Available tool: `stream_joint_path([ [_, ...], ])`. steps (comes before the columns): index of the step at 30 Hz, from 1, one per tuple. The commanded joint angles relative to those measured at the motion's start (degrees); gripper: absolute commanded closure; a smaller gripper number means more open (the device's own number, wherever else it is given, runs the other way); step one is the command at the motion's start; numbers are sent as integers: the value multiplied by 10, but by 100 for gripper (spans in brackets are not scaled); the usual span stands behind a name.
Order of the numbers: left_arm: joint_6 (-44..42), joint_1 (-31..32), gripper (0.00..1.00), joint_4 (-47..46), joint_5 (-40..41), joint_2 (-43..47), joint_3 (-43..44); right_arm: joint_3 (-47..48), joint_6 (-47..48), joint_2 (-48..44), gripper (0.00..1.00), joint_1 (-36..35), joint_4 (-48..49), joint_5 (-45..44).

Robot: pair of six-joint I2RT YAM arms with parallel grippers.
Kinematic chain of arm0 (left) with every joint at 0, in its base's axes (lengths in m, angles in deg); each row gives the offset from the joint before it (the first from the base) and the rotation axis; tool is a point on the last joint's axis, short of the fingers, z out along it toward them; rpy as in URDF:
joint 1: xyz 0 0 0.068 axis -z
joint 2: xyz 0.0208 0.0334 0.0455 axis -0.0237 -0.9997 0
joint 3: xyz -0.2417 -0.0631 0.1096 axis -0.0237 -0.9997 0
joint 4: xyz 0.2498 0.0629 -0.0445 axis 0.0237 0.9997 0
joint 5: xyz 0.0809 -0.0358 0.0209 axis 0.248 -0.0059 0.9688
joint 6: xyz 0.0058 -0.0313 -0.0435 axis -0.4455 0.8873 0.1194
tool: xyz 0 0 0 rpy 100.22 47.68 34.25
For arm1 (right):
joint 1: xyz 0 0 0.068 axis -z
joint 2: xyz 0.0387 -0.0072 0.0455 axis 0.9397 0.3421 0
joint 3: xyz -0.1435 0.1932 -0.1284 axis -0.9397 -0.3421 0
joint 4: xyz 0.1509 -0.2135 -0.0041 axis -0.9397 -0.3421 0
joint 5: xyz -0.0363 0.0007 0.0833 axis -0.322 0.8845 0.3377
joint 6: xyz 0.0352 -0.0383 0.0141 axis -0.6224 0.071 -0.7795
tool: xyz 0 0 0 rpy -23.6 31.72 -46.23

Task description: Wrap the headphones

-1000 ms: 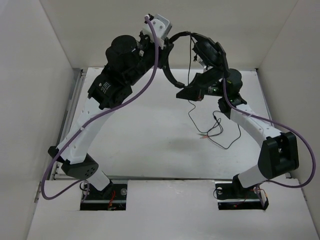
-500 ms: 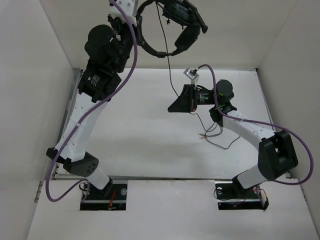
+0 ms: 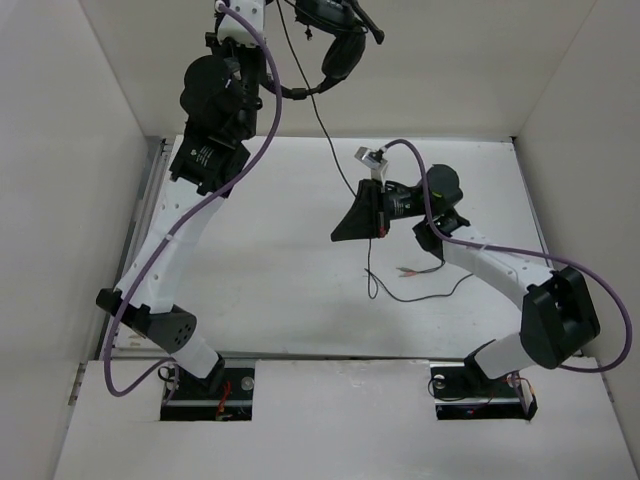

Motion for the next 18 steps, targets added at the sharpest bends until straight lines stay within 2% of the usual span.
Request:
stream_joint_path([
  [1, -35, -20, 100, -108, 35, 34, -25, 26, 18, -38, 100, -1, 17, 28],
  [5, -50, -33, 100, -124, 49, 37, -56, 51, 20, -53, 100, 3, 1, 35],
  [8, -82, -33, 100, -142, 65, 37, -93, 97, 47, -60, 100, 9, -51, 43],
  [13, -122, -12, 100, -146, 64, 61, -201, 240, 178, -69, 100, 72, -282, 29],
  [15, -127, 2, 100, -141, 60, 73, -242, 288, 275, -68, 100, 100, -399, -1],
  [18, -128, 22, 100, -134, 53, 88, -294, 365, 485, -55, 100, 118, -614, -85],
])
